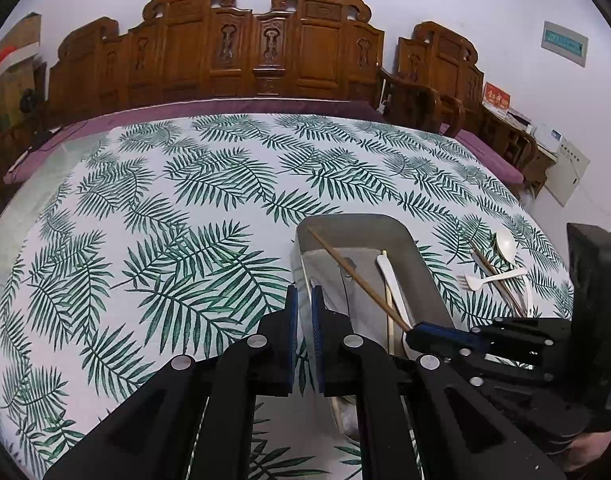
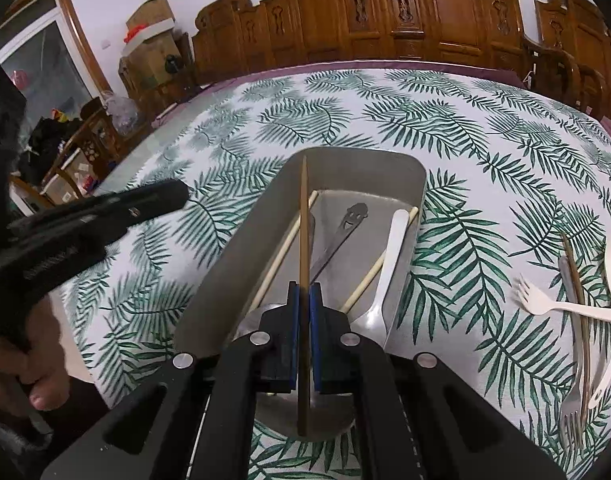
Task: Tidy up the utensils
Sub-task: 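Lower the chopstick into the tray and open the right gripper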
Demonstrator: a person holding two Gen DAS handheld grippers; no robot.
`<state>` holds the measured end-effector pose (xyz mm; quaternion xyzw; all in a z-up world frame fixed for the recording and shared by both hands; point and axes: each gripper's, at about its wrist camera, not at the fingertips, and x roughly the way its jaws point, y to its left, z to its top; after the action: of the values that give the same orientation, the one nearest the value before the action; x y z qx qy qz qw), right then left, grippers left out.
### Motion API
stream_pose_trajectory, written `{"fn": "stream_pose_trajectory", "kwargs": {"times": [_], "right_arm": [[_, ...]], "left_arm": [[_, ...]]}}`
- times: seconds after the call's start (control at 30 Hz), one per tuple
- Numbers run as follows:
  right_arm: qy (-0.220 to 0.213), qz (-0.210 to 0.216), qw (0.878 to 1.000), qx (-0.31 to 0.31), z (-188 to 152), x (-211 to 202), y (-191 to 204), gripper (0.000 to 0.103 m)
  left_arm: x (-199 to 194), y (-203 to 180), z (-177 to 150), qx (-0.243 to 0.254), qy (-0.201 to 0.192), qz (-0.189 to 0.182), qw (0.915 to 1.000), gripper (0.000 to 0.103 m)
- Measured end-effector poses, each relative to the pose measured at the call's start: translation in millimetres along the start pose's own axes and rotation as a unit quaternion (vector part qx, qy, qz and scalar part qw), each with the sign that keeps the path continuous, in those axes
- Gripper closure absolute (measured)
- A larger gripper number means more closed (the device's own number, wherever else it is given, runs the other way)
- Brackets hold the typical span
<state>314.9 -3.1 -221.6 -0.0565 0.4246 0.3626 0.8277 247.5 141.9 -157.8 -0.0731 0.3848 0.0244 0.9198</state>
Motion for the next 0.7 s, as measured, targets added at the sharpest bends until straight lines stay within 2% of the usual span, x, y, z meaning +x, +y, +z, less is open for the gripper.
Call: {"fn": "stream_pose_trajectory", "kwargs": {"times": [0.23, 0.43, 0.63, 0.7], "right_arm": [[0.009, -0.007, 1.0, 0.004, -0.8, 11.0, -5.3, 0.097], [0.008, 0.02, 1.0, 0.01, -0.8, 12.6, -5.5, 0.095], [-0.006, 0.026, 1.0, 0.001, -0.2, -1.4, -9.8, 0.095], [-0.021, 0.027, 0.999, -0.007, -0.7, -17.3, -15.0, 0.095]], "left_arm": [[-1.7, -0.2, 1.0, 0.001, -0.005, -0.004, 1.0, 0.097], [-2.0, -0.4, 1.3, 0.002, -0.004, -0.004, 1.0, 0.097], [-0.8, -4.0, 1.3, 0.005, -0.004, -0.011, 0.9999, 0.097], [-1.0, -7.5, 1.4, 0.006, -0.005, -0.016, 0.9998, 0.095]]}}
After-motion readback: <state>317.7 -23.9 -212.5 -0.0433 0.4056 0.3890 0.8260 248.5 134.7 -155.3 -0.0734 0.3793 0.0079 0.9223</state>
